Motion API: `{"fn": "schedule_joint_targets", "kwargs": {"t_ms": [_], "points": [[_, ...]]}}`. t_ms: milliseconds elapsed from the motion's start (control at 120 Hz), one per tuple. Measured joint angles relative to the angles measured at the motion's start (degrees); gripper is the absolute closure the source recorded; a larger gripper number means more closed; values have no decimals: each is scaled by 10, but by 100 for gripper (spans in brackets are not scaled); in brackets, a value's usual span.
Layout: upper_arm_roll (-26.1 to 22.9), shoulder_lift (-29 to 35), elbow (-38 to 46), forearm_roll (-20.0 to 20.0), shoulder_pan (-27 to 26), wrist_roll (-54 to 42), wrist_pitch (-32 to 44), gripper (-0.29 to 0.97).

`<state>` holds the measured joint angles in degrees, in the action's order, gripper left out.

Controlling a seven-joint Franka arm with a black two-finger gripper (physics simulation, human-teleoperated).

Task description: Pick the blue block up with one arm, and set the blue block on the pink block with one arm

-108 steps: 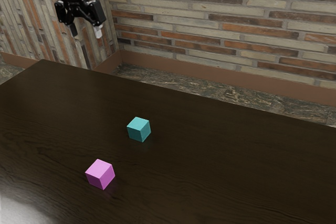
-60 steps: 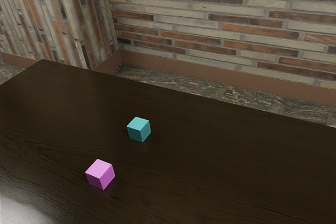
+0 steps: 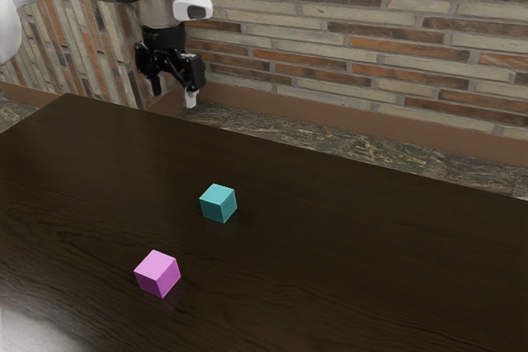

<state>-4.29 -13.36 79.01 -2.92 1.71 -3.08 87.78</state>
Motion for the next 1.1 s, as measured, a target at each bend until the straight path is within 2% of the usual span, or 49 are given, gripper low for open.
{"fn": "schedule_joint_targets", "kwargs": {"t_ms": [350,658,867,1100], "points": [[17,-124,1,-4,-1,-1,130,0],[17,-220,5,35,12,-7,218,0],[18,-226,68,52,19,-11,278,0],[18,-233,80,58,19,-20,329,0]]}}
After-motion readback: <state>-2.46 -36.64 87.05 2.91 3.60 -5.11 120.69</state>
